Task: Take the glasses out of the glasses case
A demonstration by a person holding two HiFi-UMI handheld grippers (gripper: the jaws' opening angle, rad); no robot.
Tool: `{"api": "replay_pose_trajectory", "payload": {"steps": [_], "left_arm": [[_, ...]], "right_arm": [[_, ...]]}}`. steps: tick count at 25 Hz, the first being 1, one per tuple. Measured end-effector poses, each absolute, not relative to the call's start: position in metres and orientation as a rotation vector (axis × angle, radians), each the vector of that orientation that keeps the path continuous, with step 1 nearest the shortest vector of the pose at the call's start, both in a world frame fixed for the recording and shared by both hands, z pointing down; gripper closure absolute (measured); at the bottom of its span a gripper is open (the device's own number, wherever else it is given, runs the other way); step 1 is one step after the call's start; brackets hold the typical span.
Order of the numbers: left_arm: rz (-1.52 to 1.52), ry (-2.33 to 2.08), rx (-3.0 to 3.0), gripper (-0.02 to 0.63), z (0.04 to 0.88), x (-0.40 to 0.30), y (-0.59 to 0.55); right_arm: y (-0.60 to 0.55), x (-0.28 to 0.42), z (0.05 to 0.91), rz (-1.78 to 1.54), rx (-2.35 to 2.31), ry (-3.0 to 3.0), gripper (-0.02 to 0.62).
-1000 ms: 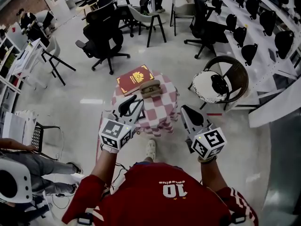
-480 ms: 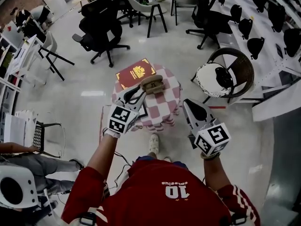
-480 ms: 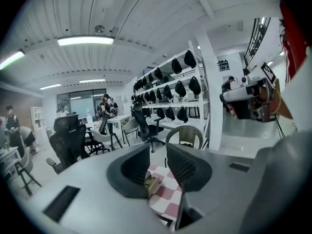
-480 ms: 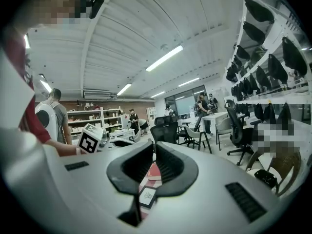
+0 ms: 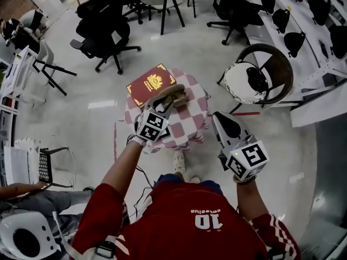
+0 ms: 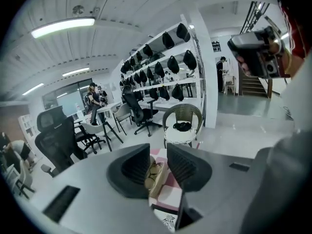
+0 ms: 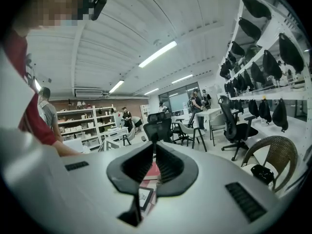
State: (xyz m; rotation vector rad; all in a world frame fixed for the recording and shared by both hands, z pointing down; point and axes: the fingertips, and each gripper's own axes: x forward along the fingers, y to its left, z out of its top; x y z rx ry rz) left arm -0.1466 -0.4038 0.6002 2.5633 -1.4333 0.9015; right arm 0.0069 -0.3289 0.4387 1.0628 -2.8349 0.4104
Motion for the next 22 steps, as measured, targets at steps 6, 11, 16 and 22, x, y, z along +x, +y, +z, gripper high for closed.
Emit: {"api": "replay_pose_trajectory", "payload": {"steps": [6,11,16,22], "left_arm": [[0.958,-1.342,2.514,0.5,0.651,-0.158,-0.439],[1.017,-1.263,2.475,0.5,0.694,-0.165,-0.457],[1.056,-1.224,2.436,0.5,0.731,-0.175,-0.472],[1.086,-1.198,2.395,0.5,0.765,-0.182,-0.485]], "right_arm": [[-0.346,0.002,0.455,0.452,1.126,-2.779,0.566],[-0.353,-0.007,0.469,0.471,1.163,-2.743,0.566],[-0.354,-0.014,0.485,0.497,1.189,-2.719,0.566],[-0.357,-0.016,0.497,0.511,1.207,-2.691,0.566]]}}
